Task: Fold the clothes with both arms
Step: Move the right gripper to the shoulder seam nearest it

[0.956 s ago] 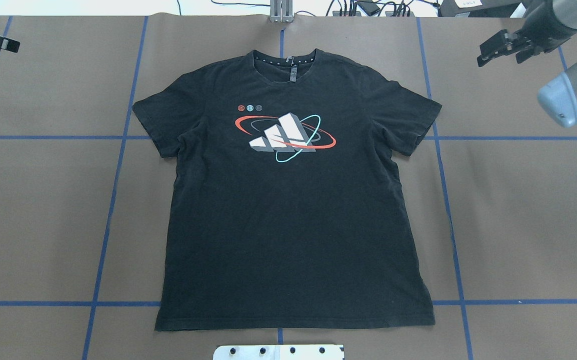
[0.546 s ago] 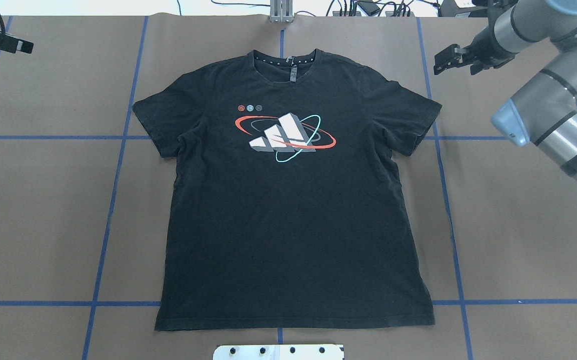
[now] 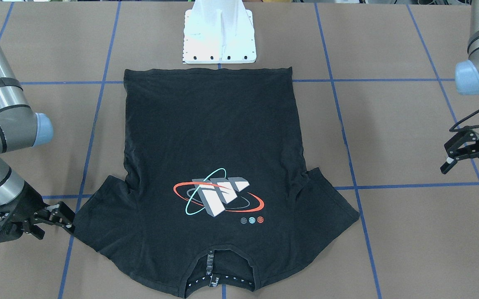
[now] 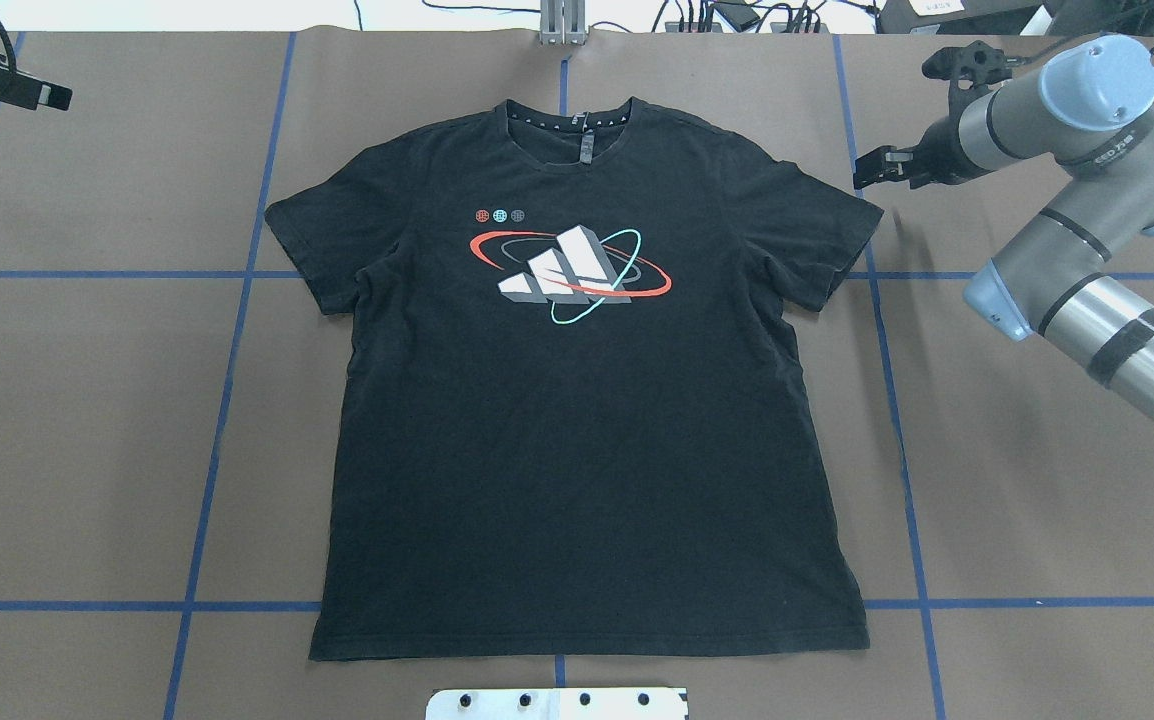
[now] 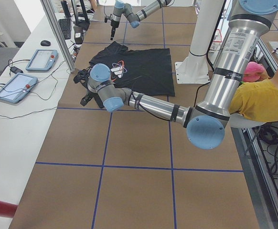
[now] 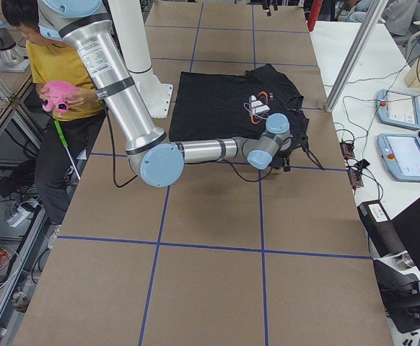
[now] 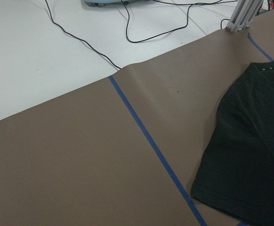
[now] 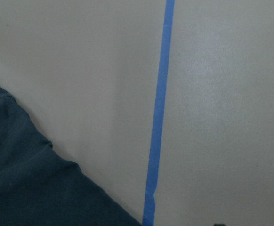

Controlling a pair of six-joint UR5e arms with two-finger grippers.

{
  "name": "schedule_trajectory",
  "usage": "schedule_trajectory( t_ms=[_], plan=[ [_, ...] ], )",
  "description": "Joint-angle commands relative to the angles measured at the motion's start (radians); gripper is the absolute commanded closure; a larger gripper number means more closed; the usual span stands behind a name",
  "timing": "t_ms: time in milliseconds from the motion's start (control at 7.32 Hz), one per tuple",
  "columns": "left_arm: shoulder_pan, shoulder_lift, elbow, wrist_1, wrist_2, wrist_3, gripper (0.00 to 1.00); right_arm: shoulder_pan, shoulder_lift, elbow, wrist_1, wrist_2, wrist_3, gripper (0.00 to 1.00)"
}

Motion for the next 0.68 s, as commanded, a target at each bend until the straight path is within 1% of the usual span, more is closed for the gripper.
schedule_trajectory(
  t_ms=[0, 273, 546],
  plan=[
    [0.000, 0.001, 0.002, -0.002, 0.000, 0.002, 0.00, -0.051, -0.003, -0.005, 0.010, -0.048, 0.022, 0.34],
    [0.000, 0.006, 0.002, -0.002, 0.000, 0.002, 0.00, -0.055, -0.023, 0.006, 0.013, -0.049, 0.019, 0.37],
    [0.002, 0.009, 0.000, -0.003, 0.000, 0.002, 0.00, -0.055, -0.025, 0.006, 0.011, -0.056, 0.013, 0.46]
  ],
)
